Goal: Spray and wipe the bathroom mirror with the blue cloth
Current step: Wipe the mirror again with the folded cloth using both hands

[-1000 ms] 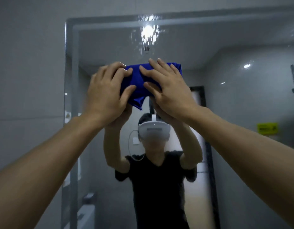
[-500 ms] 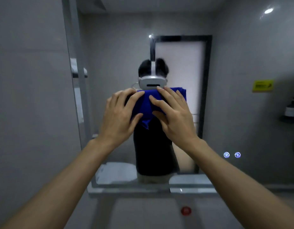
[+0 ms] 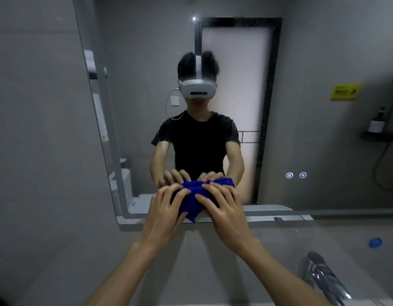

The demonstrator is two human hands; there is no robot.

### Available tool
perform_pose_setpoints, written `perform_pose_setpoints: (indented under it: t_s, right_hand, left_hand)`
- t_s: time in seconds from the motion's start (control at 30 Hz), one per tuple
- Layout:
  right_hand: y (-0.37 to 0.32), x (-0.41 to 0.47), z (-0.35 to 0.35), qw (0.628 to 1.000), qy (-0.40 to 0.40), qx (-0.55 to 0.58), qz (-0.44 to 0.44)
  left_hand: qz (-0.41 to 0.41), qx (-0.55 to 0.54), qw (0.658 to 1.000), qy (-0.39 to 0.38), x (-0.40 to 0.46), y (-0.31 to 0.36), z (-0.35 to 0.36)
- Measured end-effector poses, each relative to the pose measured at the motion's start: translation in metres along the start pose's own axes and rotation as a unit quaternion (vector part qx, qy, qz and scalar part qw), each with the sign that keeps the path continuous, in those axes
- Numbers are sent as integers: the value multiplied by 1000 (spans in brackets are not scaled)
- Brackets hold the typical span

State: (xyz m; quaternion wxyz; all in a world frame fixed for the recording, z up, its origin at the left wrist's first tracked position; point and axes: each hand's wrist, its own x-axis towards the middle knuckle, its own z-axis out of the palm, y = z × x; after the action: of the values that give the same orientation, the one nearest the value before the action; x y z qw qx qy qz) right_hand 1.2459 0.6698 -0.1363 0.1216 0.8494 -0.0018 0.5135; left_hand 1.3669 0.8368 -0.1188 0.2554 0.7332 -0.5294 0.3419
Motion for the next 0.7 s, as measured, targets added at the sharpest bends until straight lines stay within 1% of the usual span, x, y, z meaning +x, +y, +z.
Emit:
perform_pose_setpoints:
  t_s: [0.17, 0.33, 0.5, 0.7]
  right_hand:
    - [-11, -47, 20, 1000, -25, 10, -12]
    - [-10, -46, 20, 999, -30, -17, -26]
    - [0, -11, 9, 999, 16, -30, -26]
    - [19, 81, -38, 996, 68, -50, -31]
  left_hand:
    - [19, -3, 999, -33, -42, -13, 34]
    - [67, 17, 997, -34, -44, -19, 39]
    - [85, 30, 996, 12, -14, -20, 17]
    - [136, 63, 984, 91, 60, -23, -38]
